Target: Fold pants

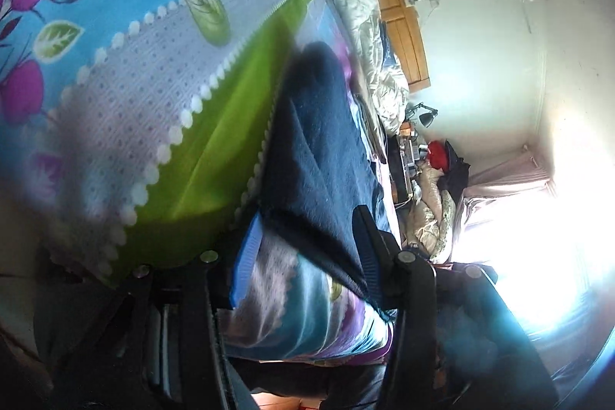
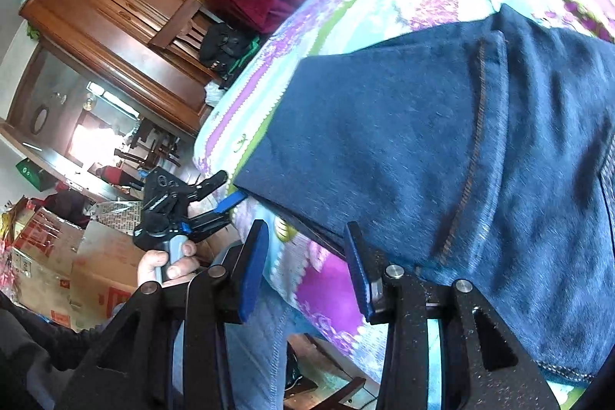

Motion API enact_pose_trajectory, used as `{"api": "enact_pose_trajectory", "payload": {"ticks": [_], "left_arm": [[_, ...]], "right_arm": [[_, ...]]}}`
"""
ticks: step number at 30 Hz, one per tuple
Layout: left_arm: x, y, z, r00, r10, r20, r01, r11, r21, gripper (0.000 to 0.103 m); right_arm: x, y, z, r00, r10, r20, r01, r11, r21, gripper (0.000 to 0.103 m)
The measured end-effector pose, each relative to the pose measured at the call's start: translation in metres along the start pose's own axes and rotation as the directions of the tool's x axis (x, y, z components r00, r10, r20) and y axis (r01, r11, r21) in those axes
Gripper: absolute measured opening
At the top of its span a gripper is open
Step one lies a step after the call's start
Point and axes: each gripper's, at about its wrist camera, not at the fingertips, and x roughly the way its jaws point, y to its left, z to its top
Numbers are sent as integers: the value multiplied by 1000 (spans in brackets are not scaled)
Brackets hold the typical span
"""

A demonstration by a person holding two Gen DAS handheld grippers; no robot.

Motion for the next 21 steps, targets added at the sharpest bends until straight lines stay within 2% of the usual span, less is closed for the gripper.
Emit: {"api": "enact_pose_trajectory", "payload": {"ticks": [3,6,11,14,16,18,20,21], "left_arm": [[2,-2,2,1000,-2,17,2,1000,-13,52],[8,-14,1,999,22,25,-22,1000,20,57],[10,-20,-2,999,47,23,-48,997,60,56],[7,-11,-2,997,68,33,-69,998,9,48],[2,-1,-8,999,26,43,-24,998,-61,48],[0,4,-9,999,-3,44,7,996,-87,48],[4,3,-8,1000,4,30,-2,996,-89,49],[6,-1,-7,1000,9,26,-7,997,-75,53]], "right_arm": [[1,8,3,1000,11,4,-11,1000,-16,44],[-1,14,4,1000,17,13,-17,1000,-26,44],[-5,20,9,1000,-1,28,3,999,-42,44],[-6,24,11,1000,-7,29,9,999,-51,44],[-7,28,11,999,-25,33,27,997,-75,44],[-8,30,10,999,-25,26,27,996,-80,44],[-5,29,9,999,-28,17,29,996,-81,44],[-4,29,9,999,-29,17,30,996,-81,44]]}}
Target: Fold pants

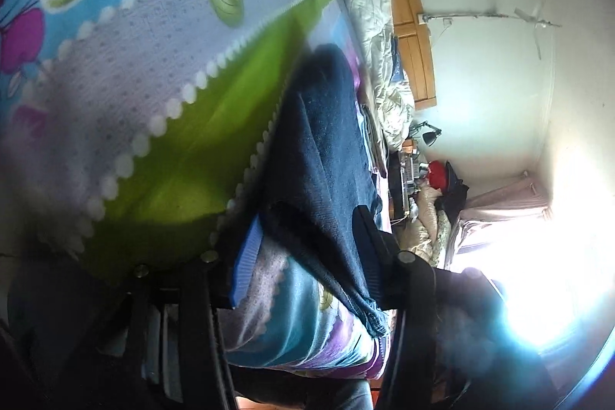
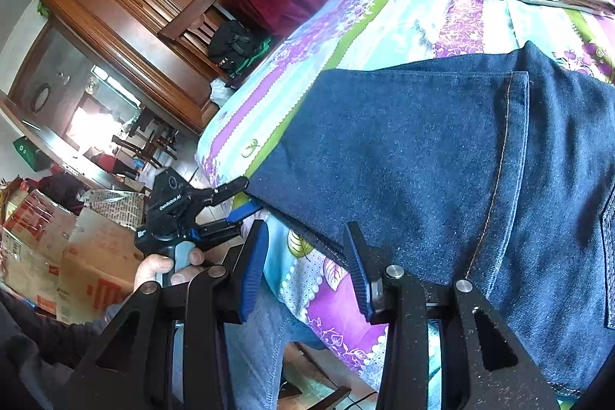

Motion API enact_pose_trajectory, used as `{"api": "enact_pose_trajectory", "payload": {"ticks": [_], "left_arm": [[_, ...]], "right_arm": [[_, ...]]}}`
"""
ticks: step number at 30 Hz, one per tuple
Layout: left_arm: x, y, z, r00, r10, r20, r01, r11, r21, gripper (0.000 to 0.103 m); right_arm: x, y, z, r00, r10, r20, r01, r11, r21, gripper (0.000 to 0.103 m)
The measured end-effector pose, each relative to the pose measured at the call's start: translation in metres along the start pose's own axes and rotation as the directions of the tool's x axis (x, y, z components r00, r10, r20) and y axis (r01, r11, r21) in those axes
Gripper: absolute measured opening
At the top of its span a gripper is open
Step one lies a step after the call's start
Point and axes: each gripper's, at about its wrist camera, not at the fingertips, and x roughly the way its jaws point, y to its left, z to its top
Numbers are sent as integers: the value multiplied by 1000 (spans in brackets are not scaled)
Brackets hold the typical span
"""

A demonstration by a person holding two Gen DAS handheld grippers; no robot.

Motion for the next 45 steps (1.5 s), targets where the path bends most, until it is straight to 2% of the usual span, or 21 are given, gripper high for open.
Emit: {"api": "enact_pose_trajectory", "payload": {"ticks": [3,6,8,11,15,19,24,26,28,31,34,37,39,41,43,45], "left_arm": [[2,-7,-1,1000,14,22,-14,1000,6,60],[-1,-11,-8,994,15,110,-16,1000,2,61],[1,-17,-17,984,51,171,-55,998,18,62],[5,-21,-36,964,66,258,-68,998,-2,63],[16,-33,-53,947,111,301,-129,991,40,63],[15,-28,-39,929,106,353,-116,993,9,64],[26,-39,-30,915,113,387,-145,988,55,63],[25,-39,-27,915,127,382,-171,982,85,54],[25,-32,-21,919,144,366,-189,978,89,36],[24,-25,-13,927,154,341,-192,978,80,28],[26,-37,-14,925,160,346,-225,961,158,20],[25,-57,-20,915,160,370,-274,920,280,19],[27,-59,-23,911,165,378,-292,905,308,19],[27,-51,-20,912,174,372,-287,918,274,20],[28,-46,-19,915,180,362,-280,928,245,20],[29,-49,-20,911,185,368,-291,921,258,20]], "right_arm": [[-4,3,0,1000,14,20,-14,1000,1,44],[-8,7,0,999,4,35,-4,1000,-21,44],[-13,11,0,999,4,45,-2,999,-39,44],[-24,17,2,998,-6,65,11,997,-72,44],[-41,20,2,996,-25,86,35,993,-114,44],[-49,18,0,996,-44,82,55,989,-139,44],[-48,21,23,996,-64,68,76,981,-179,44],[-44,25,37,995,-74,71,87,974,-207,44],[-34,31,55,995,-82,62,94,966,-239,44],[-12,37,82,992,-123,32,127,953,-274,44],[17,41,112,983,-182,-2,174,946,-273,44],[49,39,137,979,-198,-58,183,963,-199,44],[70,39,146,975,-203,-88,184,965,-189,44],[90,41,152,965,-239,-107,215,956,-197,44],[109,42,155,963,-229,-144,201,962,-184,45],[129,42,159,952,-242,-185,212,962,-170,45]]}}
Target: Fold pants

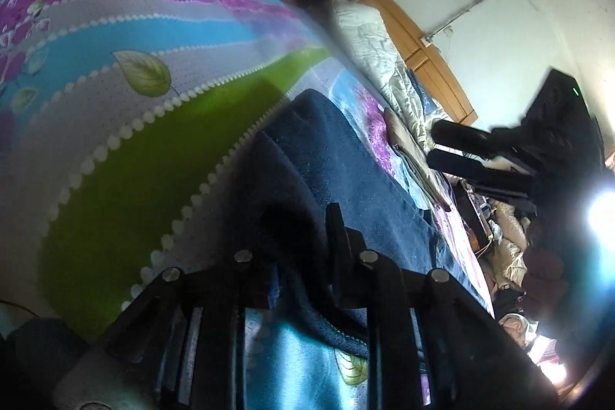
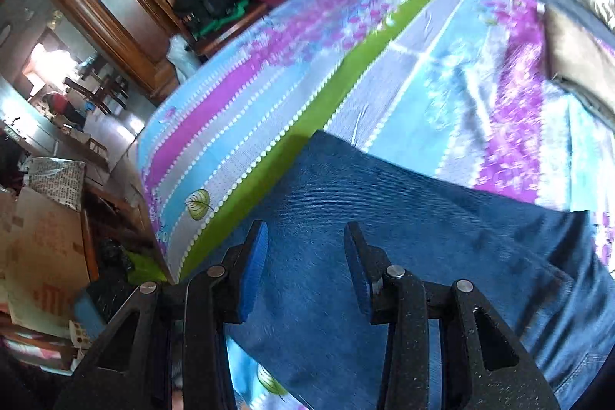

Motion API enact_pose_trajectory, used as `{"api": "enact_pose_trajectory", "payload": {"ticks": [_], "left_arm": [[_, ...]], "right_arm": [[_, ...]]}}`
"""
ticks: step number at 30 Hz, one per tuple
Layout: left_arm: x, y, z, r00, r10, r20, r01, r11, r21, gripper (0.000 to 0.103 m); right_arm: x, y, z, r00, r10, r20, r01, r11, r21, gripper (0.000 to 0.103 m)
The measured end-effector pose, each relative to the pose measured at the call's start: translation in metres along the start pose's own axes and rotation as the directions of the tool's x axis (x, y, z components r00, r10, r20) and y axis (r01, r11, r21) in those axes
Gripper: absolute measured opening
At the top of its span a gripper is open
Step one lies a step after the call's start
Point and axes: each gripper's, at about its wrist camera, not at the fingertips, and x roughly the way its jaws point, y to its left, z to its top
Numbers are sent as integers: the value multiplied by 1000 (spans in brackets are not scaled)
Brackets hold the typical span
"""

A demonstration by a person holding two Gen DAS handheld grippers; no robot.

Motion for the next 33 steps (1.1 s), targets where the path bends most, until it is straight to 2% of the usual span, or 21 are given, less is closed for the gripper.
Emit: {"api": "enact_pose_trajectory", "payload": {"ticks": [5,9,10,12,14,15,18,19,21,23,24,27,29,31,33], "left_arm": [[-6,-21,-5,999,15,40,-20,992,128,20],[-9,-47,-13,998,6,70,-25,961,276,20],[-9,-54,-16,997,-3,72,-19,949,315,20],[-11,-63,-21,997,-28,65,2,933,361,20],[-10,-58,-17,998,-44,52,24,943,333,22],[-10,-50,-13,998,-41,51,24,955,295,21],[-11,-11,5,999,-34,36,31,995,99,22],[-9,3,8,999,-45,16,45,999,23,24],[-4,20,10,997,-69,-18,68,995,-76,24],[-4,22,10,996,-84,-24,81,992,-96,24],[-4,21,10,996,-92,-22,89,992,-94,24],[-7,20,11,992,-121,-30,117,988,-101,23],[-6,20,13,990,-135,-45,130,987,-93,23],[-7,18,15,989,-136,-59,132,990,-57,23],[-6,17,16,988,-135,-75,132,990,-44,23]], "right_arm": [[39,10,20,993,2,-117,3,999,40,45],[52,17,42,968,3,-250,10,999,49,46],[51,18,48,958,-28,-287,39,999,35,46],[46,26,58,948,-101,-302,90,995,-51,46],[36,37,65,942,-216,-256,170,967,-190,47],[30,42,66,945,-247,-216,194,952,-236,47],[4,49,57,965,-250,-75,219,933,-287,47],[-5,49,50,968,-248,-24,230,926,-299,47],[-24,49,28,957,-275,91,290,902,-321,47],[-39,45,-16,943,-289,165,328,892,-313,47],[-43,48,-41,928,-317,196,366,874,-321,47],[-44,61,-130,885,-390,253,462,799,-385,47],[-37,80,-183,857,-424,293,515,733,-446,47],[-24,95,-215,823,-458,337,569,661,-490,58],[-3,107,-228,772,-498,395,635,583,-507,61]]}}
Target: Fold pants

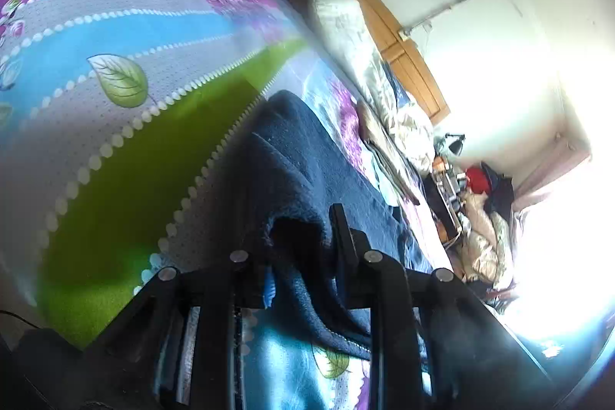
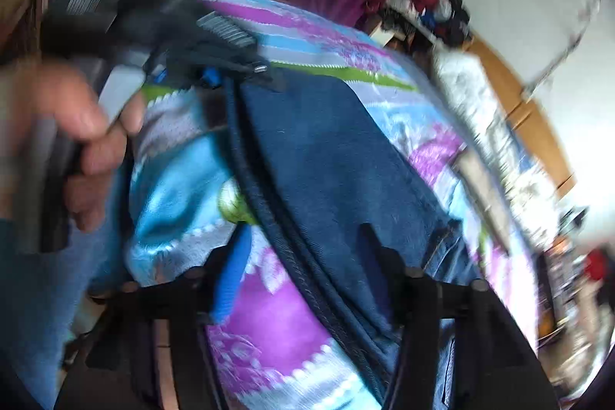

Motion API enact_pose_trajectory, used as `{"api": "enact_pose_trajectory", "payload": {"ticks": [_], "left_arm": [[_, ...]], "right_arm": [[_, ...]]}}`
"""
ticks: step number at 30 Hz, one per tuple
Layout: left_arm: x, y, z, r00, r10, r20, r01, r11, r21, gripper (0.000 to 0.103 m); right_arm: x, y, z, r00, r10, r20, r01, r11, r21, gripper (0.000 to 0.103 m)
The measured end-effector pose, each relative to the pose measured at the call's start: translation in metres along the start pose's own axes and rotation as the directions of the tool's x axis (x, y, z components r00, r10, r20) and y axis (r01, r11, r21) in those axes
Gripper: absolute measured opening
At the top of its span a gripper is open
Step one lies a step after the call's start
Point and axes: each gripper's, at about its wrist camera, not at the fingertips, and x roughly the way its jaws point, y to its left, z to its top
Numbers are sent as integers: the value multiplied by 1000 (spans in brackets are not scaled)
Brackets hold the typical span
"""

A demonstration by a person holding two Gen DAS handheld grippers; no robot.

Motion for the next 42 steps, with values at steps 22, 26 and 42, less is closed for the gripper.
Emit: {"api": "enact_pose_trajectory", "payload": {"ticks": [22,26,42], "left_arm": [[-33,27,32,982,-71,-176,57,995,-85,56],[-55,46,79,992,-4,-123,-2,999,-46,71],[152,36,137,762,-155,-629,150,987,-62,72]], "right_arm": [[85,9,35,998,-3,58,2,1000,15,16],[76,-5,34,995,-3,95,-3,998,61,16],[58,-6,37,995,-13,103,5,997,75,16]]}}
